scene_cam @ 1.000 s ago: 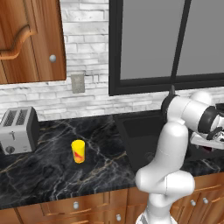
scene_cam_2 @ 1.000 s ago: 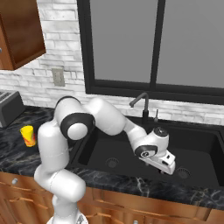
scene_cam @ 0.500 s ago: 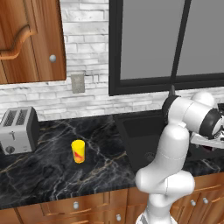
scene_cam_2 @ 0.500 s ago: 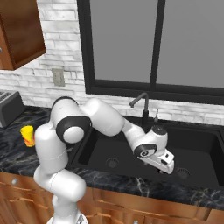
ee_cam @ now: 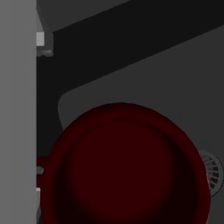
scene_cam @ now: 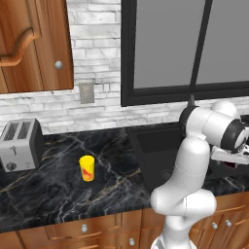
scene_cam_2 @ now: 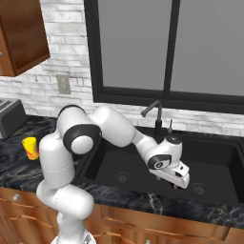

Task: Move any existing items from the left basin to the right basin for drying. Then move the cup from the counter to the left basin of the sink for washing.

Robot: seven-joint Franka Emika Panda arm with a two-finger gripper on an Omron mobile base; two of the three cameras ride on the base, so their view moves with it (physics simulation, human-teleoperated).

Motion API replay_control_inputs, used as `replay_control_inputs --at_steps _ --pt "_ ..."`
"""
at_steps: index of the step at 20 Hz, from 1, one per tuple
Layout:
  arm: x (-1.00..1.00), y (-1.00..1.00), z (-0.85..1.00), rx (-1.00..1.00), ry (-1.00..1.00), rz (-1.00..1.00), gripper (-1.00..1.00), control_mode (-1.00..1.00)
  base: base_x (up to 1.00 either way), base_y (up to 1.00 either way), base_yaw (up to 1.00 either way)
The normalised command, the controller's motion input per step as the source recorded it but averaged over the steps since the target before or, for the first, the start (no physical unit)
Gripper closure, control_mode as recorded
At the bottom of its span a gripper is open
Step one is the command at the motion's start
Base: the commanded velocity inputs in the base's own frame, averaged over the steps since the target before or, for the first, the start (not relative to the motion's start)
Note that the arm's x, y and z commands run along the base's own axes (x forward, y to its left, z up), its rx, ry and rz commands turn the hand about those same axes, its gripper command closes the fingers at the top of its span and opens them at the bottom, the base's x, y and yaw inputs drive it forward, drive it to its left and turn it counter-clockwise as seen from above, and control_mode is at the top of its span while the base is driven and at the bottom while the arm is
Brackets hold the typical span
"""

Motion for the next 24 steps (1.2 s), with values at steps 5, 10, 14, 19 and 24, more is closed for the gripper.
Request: replay_control_inputs --at_steps 5,10,14,19,24 --pt "0.03 0.00 -0.08 0.00 0.07 0.00 -1.00 -1.00 0.00 0.00 0.00" --pt "0.06 0.00 -0.09 0.01 0.06 0.00 -1.00 -1.00 0.00 0.00 0.00" --pt "0.05 0.00 -0.03 0.02 0.05 0.00 -1.00 -1.00 0.00 0.00 0.00" --pt "0.08 -0.06 -0.05 0.01 0.03 0.00 -1.00 -1.00 0.00 0.00 0.00" --pt "0.10 -0.14 -0.02 0.02 0.05 -0.01 -1.00 -1.00 0.00 0.00 0.00"
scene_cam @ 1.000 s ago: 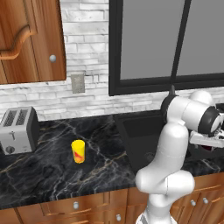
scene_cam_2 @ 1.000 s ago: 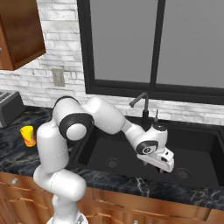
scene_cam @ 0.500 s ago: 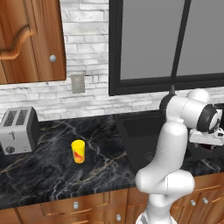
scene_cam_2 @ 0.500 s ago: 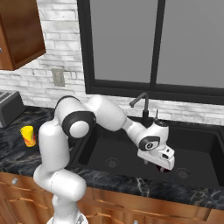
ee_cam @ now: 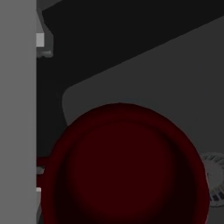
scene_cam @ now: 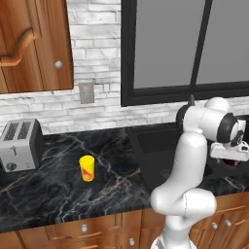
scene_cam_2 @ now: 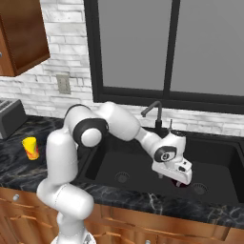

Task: Move any existing items from the left basin to the right basin for drying. Then move the cup from the counter to the left basin of the sink for washing.

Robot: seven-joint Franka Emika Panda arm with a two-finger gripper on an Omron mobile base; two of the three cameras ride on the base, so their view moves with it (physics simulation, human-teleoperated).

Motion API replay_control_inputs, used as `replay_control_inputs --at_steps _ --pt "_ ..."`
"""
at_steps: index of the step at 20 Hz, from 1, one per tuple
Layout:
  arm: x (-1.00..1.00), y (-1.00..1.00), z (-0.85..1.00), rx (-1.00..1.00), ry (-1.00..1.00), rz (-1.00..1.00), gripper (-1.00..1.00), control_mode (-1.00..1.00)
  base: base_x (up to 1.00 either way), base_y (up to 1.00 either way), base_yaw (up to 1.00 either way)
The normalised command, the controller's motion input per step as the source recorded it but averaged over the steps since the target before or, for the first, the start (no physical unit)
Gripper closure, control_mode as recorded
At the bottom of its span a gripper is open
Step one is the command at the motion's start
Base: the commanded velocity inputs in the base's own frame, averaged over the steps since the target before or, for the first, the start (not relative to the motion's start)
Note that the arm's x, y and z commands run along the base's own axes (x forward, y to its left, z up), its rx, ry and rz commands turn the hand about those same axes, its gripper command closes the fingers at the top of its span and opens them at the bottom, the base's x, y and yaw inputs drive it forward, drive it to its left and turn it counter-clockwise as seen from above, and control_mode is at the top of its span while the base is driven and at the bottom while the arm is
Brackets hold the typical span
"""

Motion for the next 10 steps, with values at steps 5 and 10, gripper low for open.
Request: replay_control_inputs --at_steps 5,10 --pt "0.25 0.02 -0.22 0.04 0.14 0.05 -1.00 -1.00 0.00 0.00 0.00" --pt "0.20 0.00 -0.41 0.09 0.05 0.15 -1.00 -1.00 0.00 0.00 0.00"
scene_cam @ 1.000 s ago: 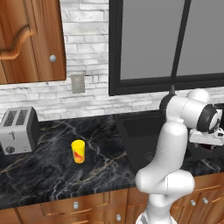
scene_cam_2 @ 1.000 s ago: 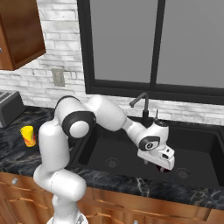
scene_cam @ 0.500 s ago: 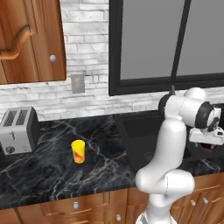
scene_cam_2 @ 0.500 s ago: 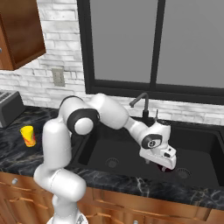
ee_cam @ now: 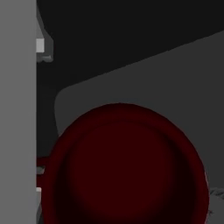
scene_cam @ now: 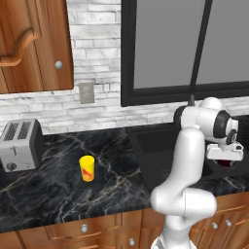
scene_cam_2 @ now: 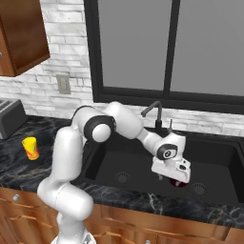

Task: Move any existing items from the left basin to the right basin for drying. Then move the cup from the counter to the left basin of the sink for washing.

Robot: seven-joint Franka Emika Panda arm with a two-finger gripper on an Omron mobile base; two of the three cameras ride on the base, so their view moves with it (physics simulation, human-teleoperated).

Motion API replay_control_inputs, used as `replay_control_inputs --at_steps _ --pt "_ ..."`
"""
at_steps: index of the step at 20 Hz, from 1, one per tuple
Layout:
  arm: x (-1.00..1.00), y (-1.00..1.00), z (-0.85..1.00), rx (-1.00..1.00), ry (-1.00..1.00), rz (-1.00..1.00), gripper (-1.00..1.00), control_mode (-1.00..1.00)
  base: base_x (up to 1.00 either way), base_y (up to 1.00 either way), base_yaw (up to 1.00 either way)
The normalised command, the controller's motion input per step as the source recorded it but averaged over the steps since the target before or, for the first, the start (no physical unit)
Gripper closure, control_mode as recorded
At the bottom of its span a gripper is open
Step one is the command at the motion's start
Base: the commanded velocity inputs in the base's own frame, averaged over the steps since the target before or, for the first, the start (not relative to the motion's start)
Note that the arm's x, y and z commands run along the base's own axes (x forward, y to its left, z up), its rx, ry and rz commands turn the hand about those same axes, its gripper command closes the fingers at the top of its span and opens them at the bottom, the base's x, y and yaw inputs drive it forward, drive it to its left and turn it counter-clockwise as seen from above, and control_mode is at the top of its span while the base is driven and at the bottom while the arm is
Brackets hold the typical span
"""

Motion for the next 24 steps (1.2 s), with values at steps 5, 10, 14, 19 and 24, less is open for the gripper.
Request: replay_control_inputs --at_steps 5,10,14,19,24 --pt "0.02 0.00 -0.45 0.08 0.00 0.19 -1.00 -1.00 0.00 0.00 0.00" --pt "0.00 0.00 -0.38 0.07 0.00 0.15 -1.00 -1.00 0.00 0.00 0.00" --pt "-0.01 0.00 -0.58 0.02 0.09 0.13 -1.00 -1.00 0.00 0.00 0.00" --pt "-0.07 0.00 -0.61 0.00 0.13 0.09 -1.00 -1.00 0.00 0.00 0.00" --pt "-0.20 -0.09 -0.06 0.00 -0.03 0.03 -1.00 -1.00 0.00 0.00 0.00"
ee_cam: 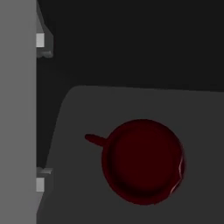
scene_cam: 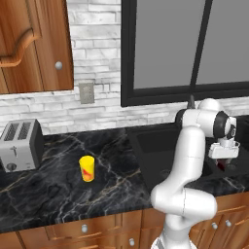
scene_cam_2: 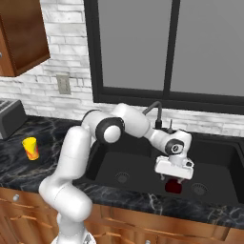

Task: Move any existing items from the left basin to the right basin for drying. Then move the cup from the counter to the left basin of the sink for washing.

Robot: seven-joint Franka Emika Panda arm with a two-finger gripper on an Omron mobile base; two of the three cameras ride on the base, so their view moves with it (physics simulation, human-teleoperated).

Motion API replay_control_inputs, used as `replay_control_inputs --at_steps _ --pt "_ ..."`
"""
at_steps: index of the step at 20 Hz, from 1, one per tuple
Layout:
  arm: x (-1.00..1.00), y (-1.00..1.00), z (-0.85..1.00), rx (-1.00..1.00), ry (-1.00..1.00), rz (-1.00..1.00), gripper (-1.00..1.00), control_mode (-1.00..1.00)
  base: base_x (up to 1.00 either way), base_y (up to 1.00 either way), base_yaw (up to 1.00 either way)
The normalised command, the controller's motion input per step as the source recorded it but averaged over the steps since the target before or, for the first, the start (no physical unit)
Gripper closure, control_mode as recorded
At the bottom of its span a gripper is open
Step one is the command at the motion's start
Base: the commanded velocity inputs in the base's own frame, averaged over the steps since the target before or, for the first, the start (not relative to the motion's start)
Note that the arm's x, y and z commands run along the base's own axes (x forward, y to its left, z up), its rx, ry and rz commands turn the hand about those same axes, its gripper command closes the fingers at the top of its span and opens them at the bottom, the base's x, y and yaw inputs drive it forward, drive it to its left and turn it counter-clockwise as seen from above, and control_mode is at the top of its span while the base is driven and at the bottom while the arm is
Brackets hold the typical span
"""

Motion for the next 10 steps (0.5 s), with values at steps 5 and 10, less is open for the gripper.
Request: replay_control_inputs --at_steps 5,10 --pt "-0.25 -0.07 0.28 0.00 -0.11 0.01 -1.00 -1.00 0.00 0.00 0.00" --pt "-0.20 0.00 0.47 0.00 -0.13 0.01 -1.00 -1.00 0.00 0.00 0.00"
